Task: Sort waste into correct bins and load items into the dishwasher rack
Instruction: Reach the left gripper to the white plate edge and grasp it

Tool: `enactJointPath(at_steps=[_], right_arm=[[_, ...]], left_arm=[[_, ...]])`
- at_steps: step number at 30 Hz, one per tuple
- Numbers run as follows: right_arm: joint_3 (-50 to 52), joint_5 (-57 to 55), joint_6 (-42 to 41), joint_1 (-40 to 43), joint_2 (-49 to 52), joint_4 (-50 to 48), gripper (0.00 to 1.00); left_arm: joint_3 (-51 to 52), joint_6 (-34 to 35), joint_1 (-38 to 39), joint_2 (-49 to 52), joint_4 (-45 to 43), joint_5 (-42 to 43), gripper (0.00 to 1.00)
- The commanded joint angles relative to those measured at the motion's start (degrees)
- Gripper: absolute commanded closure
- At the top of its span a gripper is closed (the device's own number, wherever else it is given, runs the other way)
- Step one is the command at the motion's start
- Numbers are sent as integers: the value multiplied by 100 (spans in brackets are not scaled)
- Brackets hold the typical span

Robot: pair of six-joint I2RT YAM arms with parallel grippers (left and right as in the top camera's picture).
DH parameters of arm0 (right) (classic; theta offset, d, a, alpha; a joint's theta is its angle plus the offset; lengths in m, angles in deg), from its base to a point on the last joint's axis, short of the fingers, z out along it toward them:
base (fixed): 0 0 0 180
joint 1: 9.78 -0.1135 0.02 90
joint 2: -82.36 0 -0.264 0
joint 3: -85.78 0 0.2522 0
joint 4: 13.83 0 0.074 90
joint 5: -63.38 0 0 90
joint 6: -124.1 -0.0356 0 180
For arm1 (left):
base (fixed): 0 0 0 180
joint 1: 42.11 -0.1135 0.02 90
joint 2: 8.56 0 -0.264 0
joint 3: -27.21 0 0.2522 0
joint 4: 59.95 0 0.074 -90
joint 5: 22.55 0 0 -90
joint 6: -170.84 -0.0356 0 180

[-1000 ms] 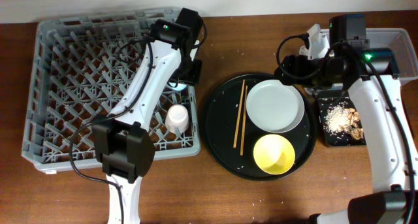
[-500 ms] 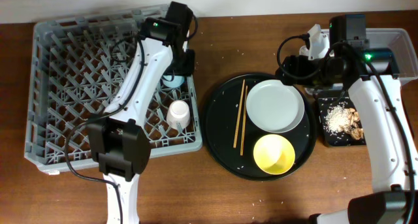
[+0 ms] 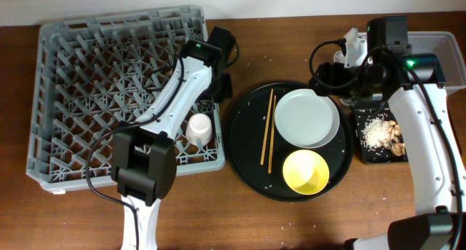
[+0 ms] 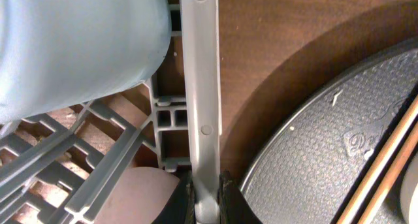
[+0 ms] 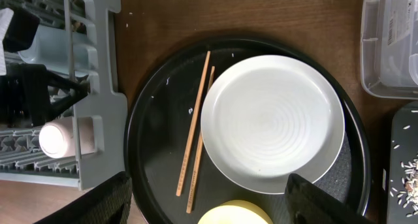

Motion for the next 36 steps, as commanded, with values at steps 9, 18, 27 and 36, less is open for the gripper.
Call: enactJointPath(at_steps=[9, 18, 27, 36], right_arm=[[-79, -70, 20, 0, -28, 2, 24], [-90, -72, 20, 15, -31, -26, 20], [-533, -70, -240, 1388, -35, 348, 17], [-529, -70, -240, 1388, -35, 452, 17]], left_arm=[[39, -188, 247, 33, 973, 323, 99], [-2371, -1027, 282, -33, 1705, 402, 32], [-820, -935, 1196, 37, -1410, 603, 34], [1185, -940, 1821, 457, -3700, 365, 60]])
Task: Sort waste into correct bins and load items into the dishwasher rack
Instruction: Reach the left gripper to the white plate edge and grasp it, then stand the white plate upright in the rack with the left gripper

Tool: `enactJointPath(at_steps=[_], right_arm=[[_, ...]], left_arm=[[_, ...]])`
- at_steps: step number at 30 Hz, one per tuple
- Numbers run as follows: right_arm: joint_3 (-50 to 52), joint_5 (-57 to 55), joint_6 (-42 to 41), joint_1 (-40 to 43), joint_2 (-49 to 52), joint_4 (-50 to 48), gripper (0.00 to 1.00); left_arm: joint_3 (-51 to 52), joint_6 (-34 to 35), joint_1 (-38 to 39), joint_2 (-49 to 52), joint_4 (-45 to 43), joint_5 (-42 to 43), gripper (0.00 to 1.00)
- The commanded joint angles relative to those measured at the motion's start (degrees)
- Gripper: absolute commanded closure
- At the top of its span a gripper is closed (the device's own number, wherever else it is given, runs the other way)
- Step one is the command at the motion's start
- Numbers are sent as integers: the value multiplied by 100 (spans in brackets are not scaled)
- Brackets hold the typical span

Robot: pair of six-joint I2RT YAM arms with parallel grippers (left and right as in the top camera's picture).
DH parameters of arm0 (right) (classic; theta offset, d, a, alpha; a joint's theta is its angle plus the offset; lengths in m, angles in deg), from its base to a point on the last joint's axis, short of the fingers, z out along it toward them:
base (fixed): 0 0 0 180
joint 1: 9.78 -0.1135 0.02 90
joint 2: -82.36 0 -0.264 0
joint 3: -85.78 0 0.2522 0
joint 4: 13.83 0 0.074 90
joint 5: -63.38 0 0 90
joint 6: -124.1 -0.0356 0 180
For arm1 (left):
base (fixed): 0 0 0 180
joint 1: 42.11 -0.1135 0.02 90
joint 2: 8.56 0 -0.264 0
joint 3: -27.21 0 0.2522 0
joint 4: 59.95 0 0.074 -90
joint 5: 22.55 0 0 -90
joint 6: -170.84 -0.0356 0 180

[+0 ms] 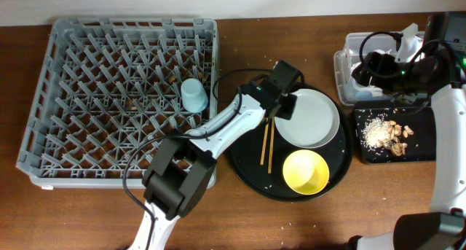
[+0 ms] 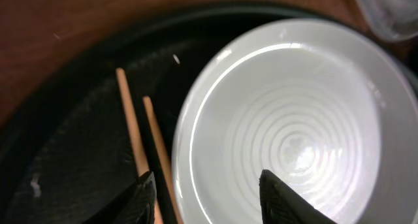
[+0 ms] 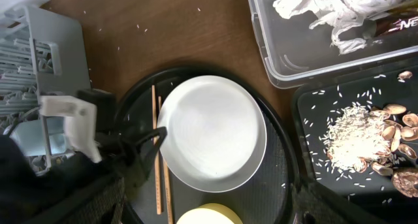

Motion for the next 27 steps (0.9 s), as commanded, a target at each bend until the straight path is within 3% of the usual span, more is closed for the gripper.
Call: enactJointPath(at_steps=[1, 8, 13, 15, 18, 25, 26, 27], right_arm=[[-37, -31, -61, 9, -39, 11, 17], [-37, -179, -59, 9, -39, 85, 17], [-37, -179, -59, 9, -39, 85, 17], [-37, -179, -59, 9, -39, 85, 17], [-37, -177, -59, 9, -39, 87, 17], [-37, -179, -59, 9, -39, 87, 17], [-37, -179, -59, 9, -39, 87, 16], [-37, -179, -59, 9, -39, 87, 0]], left_arm=[[66, -26, 87, 319, -2, 28, 71], [-31, 122, 87, 621, -192, 7, 74], [-1060, -181, 85, 599, 1104, -50, 74], [-1561, -199, 85, 599, 1714, -461, 73], [-1547, 79, 85, 702, 1810, -837, 73], [-1547, 256, 76, 1281, 1596, -837, 73], [-1547, 256, 76, 1283, 1596, -835, 77], [-1547, 256, 76, 1283, 1596, -748, 80]])
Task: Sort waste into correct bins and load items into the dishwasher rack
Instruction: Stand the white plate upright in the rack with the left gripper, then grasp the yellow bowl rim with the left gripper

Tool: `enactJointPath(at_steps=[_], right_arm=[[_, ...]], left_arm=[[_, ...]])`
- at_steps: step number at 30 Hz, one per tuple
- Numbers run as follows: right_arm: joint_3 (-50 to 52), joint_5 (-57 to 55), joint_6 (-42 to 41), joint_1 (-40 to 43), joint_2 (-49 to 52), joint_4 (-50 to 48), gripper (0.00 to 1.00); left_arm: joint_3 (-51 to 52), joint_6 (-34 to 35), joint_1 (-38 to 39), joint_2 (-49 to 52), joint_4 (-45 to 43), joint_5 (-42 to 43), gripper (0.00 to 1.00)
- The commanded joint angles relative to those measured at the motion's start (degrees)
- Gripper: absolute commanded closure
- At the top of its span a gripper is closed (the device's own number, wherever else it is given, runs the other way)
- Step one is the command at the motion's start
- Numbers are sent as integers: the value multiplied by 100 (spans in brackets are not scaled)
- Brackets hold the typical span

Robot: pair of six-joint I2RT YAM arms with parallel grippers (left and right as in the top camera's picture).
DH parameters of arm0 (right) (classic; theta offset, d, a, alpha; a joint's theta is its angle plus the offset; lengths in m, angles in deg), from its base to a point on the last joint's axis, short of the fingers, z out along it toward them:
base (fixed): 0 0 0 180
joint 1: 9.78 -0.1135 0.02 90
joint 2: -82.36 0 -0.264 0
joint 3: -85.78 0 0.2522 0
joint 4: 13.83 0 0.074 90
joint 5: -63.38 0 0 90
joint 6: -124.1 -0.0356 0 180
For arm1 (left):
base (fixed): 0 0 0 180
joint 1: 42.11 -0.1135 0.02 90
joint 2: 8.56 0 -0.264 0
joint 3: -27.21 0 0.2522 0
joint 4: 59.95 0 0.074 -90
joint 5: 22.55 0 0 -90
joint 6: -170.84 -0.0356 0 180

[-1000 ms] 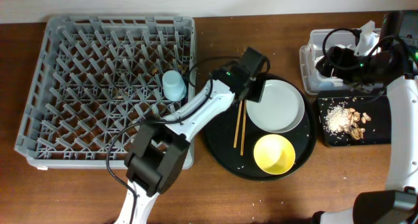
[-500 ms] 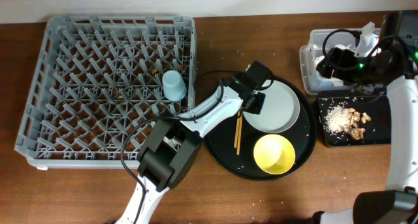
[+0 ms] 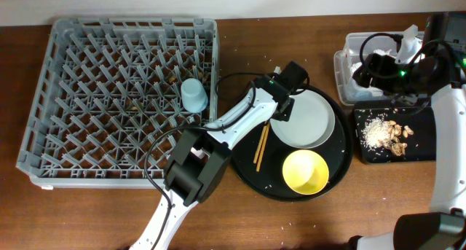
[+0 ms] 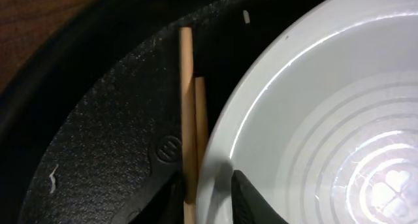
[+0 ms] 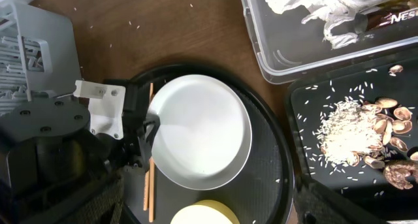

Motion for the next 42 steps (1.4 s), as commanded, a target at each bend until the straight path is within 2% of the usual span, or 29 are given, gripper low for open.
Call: enactJointPath(at_steps=[1, 7, 14, 18, 19, 20, 22, 24, 25, 27, 30, 32, 37, 42], right_arm=[[-37, -55, -57, 11, -39, 0, 2], [-37, -55, -59, 11, -39, 0, 2], [-37, -55, -59, 11, -39, 0, 2], [-37, -55, -59, 11, -39, 0, 2], [-37, -55, -59, 11, -39, 0, 1], [-37, -55, -59, 11, -39, 0, 1], [-37, -55, -59, 11, -39, 0, 2], [-37, -55, -59, 11, -39, 0, 2], [-37, -55, -59, 11, -39, 0, 1], [-37, -55, -59, 11, -39, 0, 2], [-37, -55, -59, 11, -39, 0, 2], [-37, -55, -59, 11, -39, 2, 2], [-37, -55, -57, 11, -39, 0, 2], [-37, -55, -57, 11, -39, 0, 2]], left_arm=[[-42, 66, 9, 87, -7, 85, 84], [-114, 61, 9, 81, 11, 83, 99], [-114, -140, 7, -149, 114, 85, 99], [-319, -868, -142, -988, 111, -459, 100], [-415, -1303, -229, -1342, 109, -715, 100], [-424, -1836, -328, -1672, 76, -1069, 100], [-426, -2352, -522, -2087, -46, -2337, 100], [-428, -2944, -815, -2319, -487, -3272, 100], [-428, -3591, -1102, -2341, -896, -3668, 100], [-426, -4170, -1718, -2334, -1471, -3751, 100], [-424, -4232, -2754, -2247, -1720, -3729, 100], [-422, -4232, -3027, -2059, -1738, -3733, 100], [-422, -4232, -3086, -1349, -1775, -3751, 100], [-422, -4225, -3038, -1228, -1532, -3659, 98]])
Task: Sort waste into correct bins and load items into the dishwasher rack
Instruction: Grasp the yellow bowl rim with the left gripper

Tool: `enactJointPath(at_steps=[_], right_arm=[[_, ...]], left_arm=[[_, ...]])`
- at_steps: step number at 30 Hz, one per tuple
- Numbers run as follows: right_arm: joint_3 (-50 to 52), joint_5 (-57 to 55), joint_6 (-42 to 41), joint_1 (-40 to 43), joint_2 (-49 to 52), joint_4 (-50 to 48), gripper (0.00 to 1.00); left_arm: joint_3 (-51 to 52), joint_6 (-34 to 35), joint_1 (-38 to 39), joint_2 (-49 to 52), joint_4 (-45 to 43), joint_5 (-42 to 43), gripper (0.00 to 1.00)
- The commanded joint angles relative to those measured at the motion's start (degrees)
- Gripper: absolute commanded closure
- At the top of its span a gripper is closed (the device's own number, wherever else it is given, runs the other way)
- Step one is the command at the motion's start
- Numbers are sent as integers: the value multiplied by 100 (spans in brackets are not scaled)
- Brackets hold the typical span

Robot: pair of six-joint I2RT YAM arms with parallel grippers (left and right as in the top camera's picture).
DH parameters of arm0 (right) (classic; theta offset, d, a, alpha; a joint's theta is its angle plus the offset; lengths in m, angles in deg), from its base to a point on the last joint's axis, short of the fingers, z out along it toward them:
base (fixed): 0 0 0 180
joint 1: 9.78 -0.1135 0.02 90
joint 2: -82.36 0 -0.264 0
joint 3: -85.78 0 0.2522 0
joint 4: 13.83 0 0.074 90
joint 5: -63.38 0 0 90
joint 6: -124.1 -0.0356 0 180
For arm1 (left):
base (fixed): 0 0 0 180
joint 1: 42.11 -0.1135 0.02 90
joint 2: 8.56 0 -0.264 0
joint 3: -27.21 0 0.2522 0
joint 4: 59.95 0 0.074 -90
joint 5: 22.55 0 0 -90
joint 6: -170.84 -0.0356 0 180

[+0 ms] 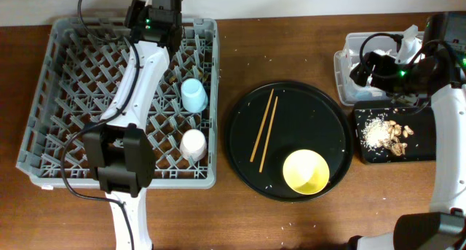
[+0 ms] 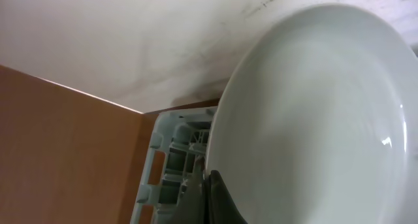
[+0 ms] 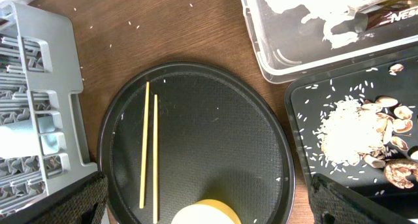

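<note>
In the left wrist view my left gripper [image 2: 209,192] is shut on the rim of the white plate [image 2: 313,119], which stands on edge by the grey rack's corner [image 2: 171,160]. Overhead, that gripper [image 1: 156,18] hangs over the far edge of the dish rack [image 1: 44,133], and the plate is hidden under it. A blue cup [image 1: 194,95] and a white cup [image 1: 193,143] sit in the rack. The black round tray [image 1: 291,104] holds chopsticks [image 1: 262,126] and a yellow bowl [image 1: 306,171]. My right gripper [image 1: 368,68] is open, high over the tray [image 3: 215,139].
A clear bin [image 1: 349,68] with crumpled paper stands at the back right. In front of it a black waste tray [image 1: 389,133] holds rice and shells. Rice grains lie scattered on the wooden table [image 1: 233,38]. A wall rises behind the rack.
The white plate has left the black tray and is now held on edge at the rack's far rim. My left arm has swung from the tray to the rack. The right arm is unchanged.
First my left gripper was shut on the tilted rack's right rim, and my right gripper hung over the tray. Then the rack lay square, my left gripper was open over the plate, and my right was by the clear bin. It closed in on the plate's rim and now holds the plate at the rack.
</note>
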Motion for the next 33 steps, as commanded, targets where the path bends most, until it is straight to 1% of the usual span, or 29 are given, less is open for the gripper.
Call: enactJointPath(at_steps=[1, 2, 4, 6, 8, 10, 11, 12, 13, 14, 15, 17, 18, 19, 20, 21, 22, 24, 25, 26, 27, 28, 30, 33], right_arm=[[-37, -52, -37, 11, -39, -2, 2], [-37, -52, -39, 11, -39, -2, 1], [-37, -52, -39, 11, -39, -2, 2], [-37, -52, -39, 11, -39, -2, 2], [-37, -52, -39, 11, -39, -2, 2], [-37, -52, -39, 11, -39, -2, 2], [-37, -52, -39, 11, -39, -2, 2], [-37, -52, -39, 11, -39, -2, 2], [-37, -52, -39, 11, -39, -2, 1], [-37, -52, -39, 11, -39, -2, 1], [-37, -50, -39, 11, -39, -2, 2], [-37, -52, -39, 11, -39, -2, 2], [-37, -52, -39, 11, -39, -2, 2], [-37, -52, -39, 11, -39, -2, 2], [-37, -52, -39, 11, -39, -2, 2], [-37, -52, -39, 11, -39, -2, 2], [-37, -52, -39, 11, -39, -2, 2], [-37, -52, -39, 11, -39, -2, 2], [-37, -52, -39, 11, -39, -2, 1], [-37, -52, -39, 11, -39, -2, 2], [-37, -52, -39, 11, -39, -2, 1], [-37, -50, -39, 11, -39, -2, 2], [-37, -52, -39, 11, -39, -2, 2], [-37, -50, -39, 11, -39, -2, 2]], left_arm=[[-68, -70, 70, 35, 345, 313, 88], [-68, -70, 122, 35, 560, 715, 78], [-68, -70, 142, 35, 846, 1327, 70], [-68, -68, 142, 35, 964, 1512, 70], [-105, -61, 157, 13, 968, 1510, 63], [-398, 354, 184, -160, 1279, 1709, 57], [-723, 457, 243, -376, 1764, 2610, 53], [-905, 457, 343, -579, 2236, 3475, 53], [-929, 455, 476, -732, 2629, 4321, 52], [-927, 452, 643, -752, 3040, 5327, 47], [-881, 450, 796, -699, 3364, 6004, 47], [-737, 455, 1154, -520, 3711, 6140, 58], [-667, 470, 1322, -470, 3775, 6151, 58], [-614, 638, 1458, -463, 3770, 6161, 58], [-601, 868, 1591, -431, 3770, 6161, 58], [-590, 1314, 1853, -302, 3794, 6161, 57], [-590, 1547, 2131, -66, 3910, 6203, 57], [-590, 1539, 2645, 522, 4207, 7322, 56], [-590, 1541, 2817, 726, 4293, 7447, 56], [-588, 1528, 3023, 951, 4391, 7442, 47], [-588, 1471, 3211, 1128, 4433, 7442, 42], [-588, 1451, 3377, 1248, 4430, 7326, 39], [-588, 1453, 3556, 1272, 4409, 6977, 36], [-586, 1451, 3713, 1379, 4347, 6247, 36]])
